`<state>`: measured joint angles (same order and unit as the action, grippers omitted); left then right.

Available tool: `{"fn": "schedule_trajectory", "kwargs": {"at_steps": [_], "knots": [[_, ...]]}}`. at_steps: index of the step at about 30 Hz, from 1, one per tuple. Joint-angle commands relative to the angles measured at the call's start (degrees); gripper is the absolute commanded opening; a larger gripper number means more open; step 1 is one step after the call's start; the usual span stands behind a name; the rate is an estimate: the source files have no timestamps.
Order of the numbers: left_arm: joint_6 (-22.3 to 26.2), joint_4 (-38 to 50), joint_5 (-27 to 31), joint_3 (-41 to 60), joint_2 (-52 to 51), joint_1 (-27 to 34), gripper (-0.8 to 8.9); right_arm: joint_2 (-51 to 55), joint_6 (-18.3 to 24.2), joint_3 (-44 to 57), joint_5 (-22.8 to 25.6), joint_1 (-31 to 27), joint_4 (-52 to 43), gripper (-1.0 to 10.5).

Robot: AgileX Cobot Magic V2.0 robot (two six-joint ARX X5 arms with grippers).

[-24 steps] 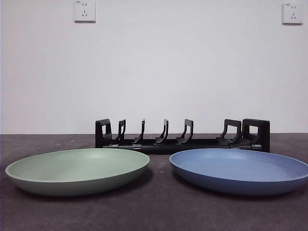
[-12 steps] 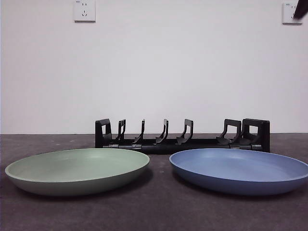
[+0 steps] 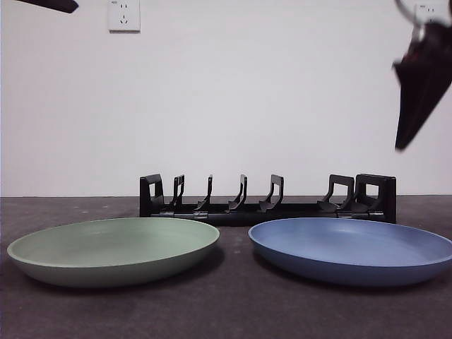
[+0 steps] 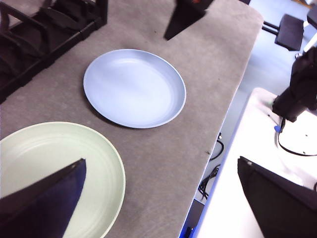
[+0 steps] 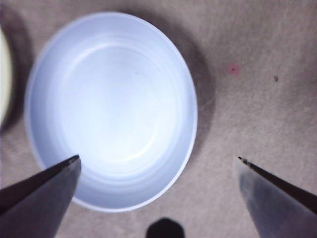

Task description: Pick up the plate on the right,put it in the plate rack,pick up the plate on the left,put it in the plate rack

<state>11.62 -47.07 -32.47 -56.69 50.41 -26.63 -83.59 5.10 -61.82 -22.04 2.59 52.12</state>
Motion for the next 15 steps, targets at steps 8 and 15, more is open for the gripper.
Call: {"fn": "schedule_trajectory", "kwargs": {"at_steps": [8, 15], "knots": [[2.6, 1.99, 6.56, 0.0, 1.03, -2.95, 6.64, -10.99, -0.42, -0.13, 0.17, 0.09, -3.32, 5.5], [3.23, 2.97, 7.23, 0.0, 1.97, -3.06, 6.64, -14.86, -0.39, -0.13, 0.44, 0.87, -4.39, 4.4]]}}
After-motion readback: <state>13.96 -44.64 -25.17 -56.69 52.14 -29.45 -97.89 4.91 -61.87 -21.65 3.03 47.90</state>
